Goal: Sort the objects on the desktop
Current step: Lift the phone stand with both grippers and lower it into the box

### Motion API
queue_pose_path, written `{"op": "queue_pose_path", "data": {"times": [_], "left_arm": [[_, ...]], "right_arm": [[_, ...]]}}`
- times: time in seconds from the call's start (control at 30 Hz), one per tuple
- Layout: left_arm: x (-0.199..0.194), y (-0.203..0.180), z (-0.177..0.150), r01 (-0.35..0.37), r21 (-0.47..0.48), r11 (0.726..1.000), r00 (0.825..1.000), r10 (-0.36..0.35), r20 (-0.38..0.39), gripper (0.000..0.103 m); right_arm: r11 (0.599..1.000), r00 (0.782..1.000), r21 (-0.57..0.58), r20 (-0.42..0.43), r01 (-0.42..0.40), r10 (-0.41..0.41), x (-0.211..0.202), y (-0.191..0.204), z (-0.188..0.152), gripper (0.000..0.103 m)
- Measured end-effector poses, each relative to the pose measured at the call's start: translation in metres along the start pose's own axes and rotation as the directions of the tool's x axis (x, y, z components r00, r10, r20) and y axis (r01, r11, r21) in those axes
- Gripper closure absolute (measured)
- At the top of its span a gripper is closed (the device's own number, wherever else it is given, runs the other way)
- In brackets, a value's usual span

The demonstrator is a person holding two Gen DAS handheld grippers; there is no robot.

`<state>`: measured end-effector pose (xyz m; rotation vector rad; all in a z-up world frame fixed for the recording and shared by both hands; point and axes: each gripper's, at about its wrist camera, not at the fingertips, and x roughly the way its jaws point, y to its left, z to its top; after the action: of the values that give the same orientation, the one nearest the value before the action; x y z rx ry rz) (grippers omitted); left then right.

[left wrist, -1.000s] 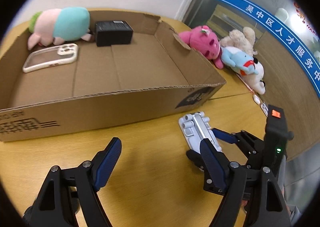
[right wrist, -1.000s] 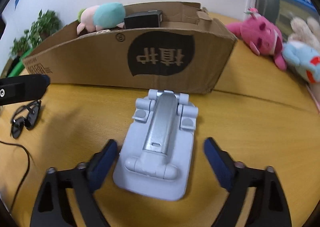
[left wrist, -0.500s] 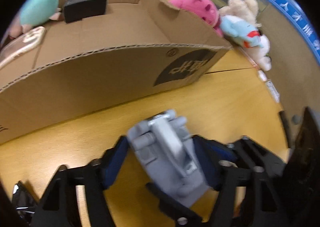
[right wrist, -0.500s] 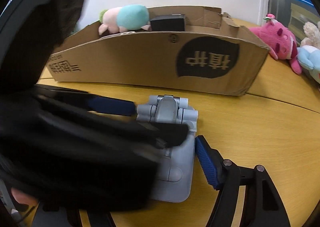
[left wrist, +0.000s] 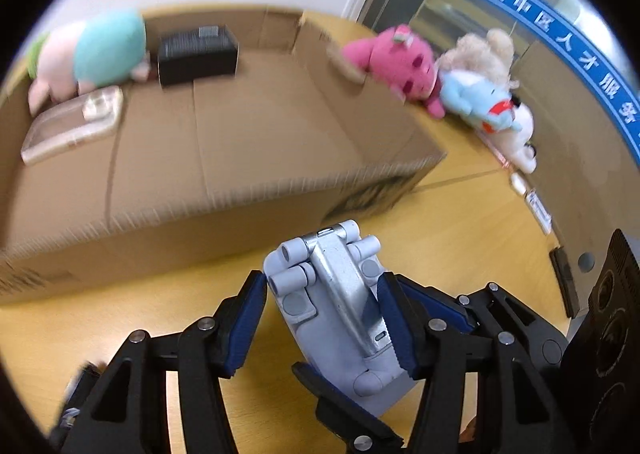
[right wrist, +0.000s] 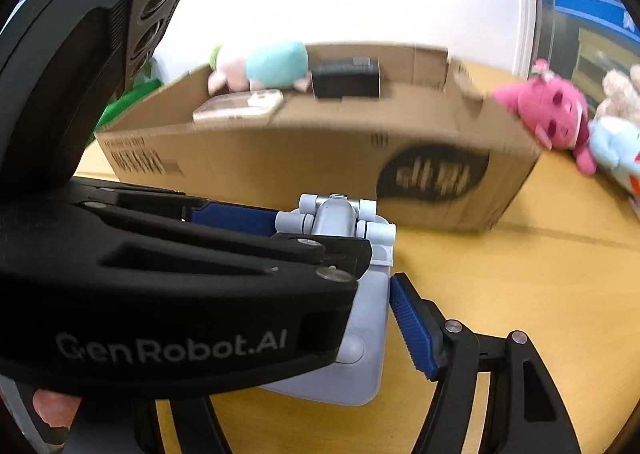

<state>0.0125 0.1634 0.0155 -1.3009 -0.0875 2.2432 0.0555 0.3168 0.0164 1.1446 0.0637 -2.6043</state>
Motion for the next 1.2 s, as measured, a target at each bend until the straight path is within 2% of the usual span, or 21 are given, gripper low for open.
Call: {"op": "queue_pose_path", "data": {"times": [0.13, 0.23, 0.37, 0.5, 0.67, 0.77, 0.83, 1.0, 1.1, 1.2], "left_arm": [[-0.037, -0.011, 0.029, -0.006, 0.047, 0.999, 0.996, 0.002, 0.093, 0.047], [-0.065, -0.020, 0.061, -0.008, 0.086, 0.996, 0.987, -0.007, 0.163, 0.047], [-0.102, -0.032, 0.107, 0.000, 0.127, 0.992, 0.966, -0.033, 0.256, 0.046], [-0.139, -0.043, 0.158, -0.028, 0.166, 0.986, 0.933, -0.034, 0.358, 0.047], [-0.162, -0.038, 0.223, -0.005, 0.161, 0.987, 0.916, -0.060, 0.397, 0.047], [-0.160, -0.033, 0.257, -0.016, 0.163, 0.986, 0.911, -0.053, 0.408, 0.046], [-0.149, -0.027, 0.275, -0.017, 0.154, 0.988, 0.916, -0.046, 0.398, 0.047], [-0.080, 0.001, 0.318, -0.014, 0.120, 0.993, 0.953, -0.023, 0.303, 0.047], [-0.022, 0.025, 0.328, 0.005, 0.074, 0.997, 0.978, -0.021, 0.207, 0.047], [0.041, 0.048, 0.325, 0.029, 0.023, 0.999, 0.994, -0.031, 0.101, 0.047]], "right_arm": [[0.999, 0.996, -0.027, 0.083, 0.023, -0.020, -0.025, 0.005, 0.029, 0.035], [0.997, 0.986, -0.054, 0.163, 0.054, -0.044, -0.045, 0.006, 0.061, 0.035], [0.992, 0.961, -0.081, 0.269, 0.094, -0.069, -0.074, 0.003, 0.111, 0.035], [0.984, 0.926, -0.114, 0.368, 0.135, -0.084, -0.099, 0.000, 0.168, 0.035], [0.978, 0.898, -0.137, 0.433, 0.154, -0.080, -0.116, -0.009, 0.238, 0.035], [0.975, 0.895, -0.149, 0.438, 0.161, -0.081, -0.113, -0.017, 0.277, 0.035], [0.976, 0.901, -0.151, 0.426, 0.159, -0.081, -0.103, -0.025, 0.301, 0.035], [0.987, 0.942, -0.120, 0.329, 0.110, -0.065, -0.047, -0.060, 0.345, 0.035], [0.994, 0.971, -0.083, 0.232, 0.075, -0.054, 0.011, -0.085, 0.352, 0.035], [0.999, 0.991, -0.035, 0.132, 0.039, -0.034, 0.067, -0.106, 0.337, 0.035]]}}
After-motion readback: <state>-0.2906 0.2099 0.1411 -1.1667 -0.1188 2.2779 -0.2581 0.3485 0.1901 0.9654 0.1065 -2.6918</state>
